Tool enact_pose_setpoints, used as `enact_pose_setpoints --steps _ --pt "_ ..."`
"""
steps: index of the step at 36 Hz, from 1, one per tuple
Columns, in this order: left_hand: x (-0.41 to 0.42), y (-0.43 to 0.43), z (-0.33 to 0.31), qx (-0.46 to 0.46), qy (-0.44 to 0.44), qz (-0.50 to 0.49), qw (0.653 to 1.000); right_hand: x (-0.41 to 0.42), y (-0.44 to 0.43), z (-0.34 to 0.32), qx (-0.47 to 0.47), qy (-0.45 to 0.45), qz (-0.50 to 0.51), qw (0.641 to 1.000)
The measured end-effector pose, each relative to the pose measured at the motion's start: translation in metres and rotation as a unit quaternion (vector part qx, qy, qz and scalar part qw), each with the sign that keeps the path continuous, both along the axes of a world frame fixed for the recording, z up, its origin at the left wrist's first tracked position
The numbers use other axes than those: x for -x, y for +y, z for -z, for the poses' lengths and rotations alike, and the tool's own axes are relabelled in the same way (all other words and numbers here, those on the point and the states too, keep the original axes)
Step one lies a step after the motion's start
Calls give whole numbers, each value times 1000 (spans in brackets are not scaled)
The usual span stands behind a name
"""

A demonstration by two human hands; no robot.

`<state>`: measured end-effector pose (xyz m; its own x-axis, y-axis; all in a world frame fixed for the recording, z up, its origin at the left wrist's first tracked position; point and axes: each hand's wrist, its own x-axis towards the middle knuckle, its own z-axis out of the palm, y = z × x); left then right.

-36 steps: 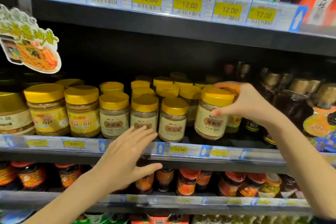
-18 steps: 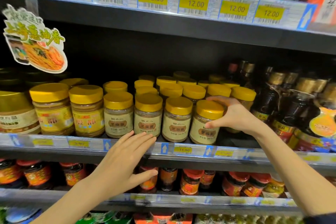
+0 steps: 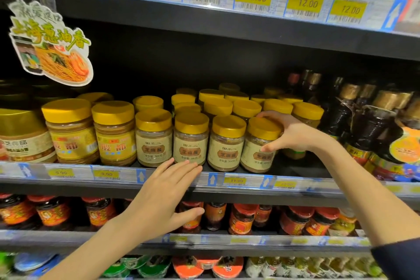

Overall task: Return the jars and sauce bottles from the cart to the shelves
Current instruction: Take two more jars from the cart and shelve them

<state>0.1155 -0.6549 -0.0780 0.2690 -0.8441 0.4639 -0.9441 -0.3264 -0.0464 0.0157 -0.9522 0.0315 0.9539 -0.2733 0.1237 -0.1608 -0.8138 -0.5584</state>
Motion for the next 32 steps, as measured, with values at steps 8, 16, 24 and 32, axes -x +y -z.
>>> enact_pose_setpoints --steps 8,16,24,32 --pt "-2 3 0 -19 -18 9 1000 2 13 -5 79 16 35 996" --pt "-8 6 -6 -49 -31 22 998 30 36 0 121 -92 99 983" --pt "16 22 -20 -35 -25 103 994 88 87 35 183 -97 54 977" --pt "70 54 -11 -91 62 55 992 132 132 66 215 37 2 976"
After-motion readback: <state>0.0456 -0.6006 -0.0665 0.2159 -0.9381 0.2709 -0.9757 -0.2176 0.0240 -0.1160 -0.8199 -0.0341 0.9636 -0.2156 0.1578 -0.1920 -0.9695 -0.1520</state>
